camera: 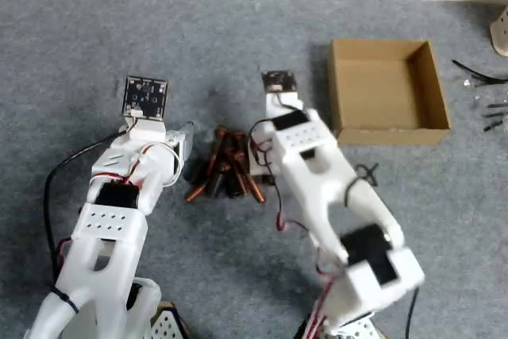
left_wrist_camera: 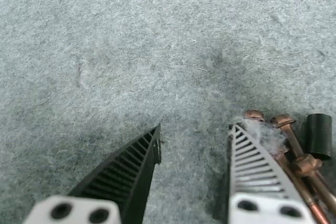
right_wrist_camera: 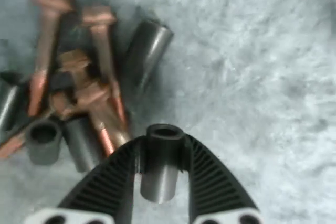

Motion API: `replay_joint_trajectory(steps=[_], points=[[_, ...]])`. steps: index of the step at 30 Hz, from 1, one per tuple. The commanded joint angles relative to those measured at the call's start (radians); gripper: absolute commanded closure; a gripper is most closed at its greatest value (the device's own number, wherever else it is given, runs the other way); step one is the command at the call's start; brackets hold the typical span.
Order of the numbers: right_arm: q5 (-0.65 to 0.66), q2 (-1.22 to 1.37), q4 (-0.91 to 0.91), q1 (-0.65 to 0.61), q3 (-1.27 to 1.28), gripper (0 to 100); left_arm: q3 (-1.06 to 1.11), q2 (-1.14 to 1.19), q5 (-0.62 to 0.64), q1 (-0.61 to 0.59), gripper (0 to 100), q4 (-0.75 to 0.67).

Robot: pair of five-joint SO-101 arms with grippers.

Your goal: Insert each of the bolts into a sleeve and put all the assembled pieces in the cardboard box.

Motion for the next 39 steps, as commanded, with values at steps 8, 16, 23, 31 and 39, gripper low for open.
replay_joint_trajectory(steps=[8, 16, 23, 31, 39], points=[[0.089, -0.452, -0.366, 0.134, 0.375, 99.5, -0.01, -0.03, 0.006, 0.013, 80, -0.02], [0.089, -0.568, -0.598, 0.176, 0.572, 99.5, -0.068, 0.004, -0.066, 0.117, 80, 0.017], [0.091, -0.572, -0.636, 0.194, 0.591, 99.5, -0.34, 0.354, -0.078, 0.171, 80, 0.213], [0.091, -0.572, -0.636, 0.193, 0.591, 99.5, -0.559, 0.687, -0.078, 0.209, 80, 0.292], [0.091, -0.572, -0.636, 0.191, 0.591, 99.5, -0.72, 0.921, -0.08, 0.228, 80, 0.296]])
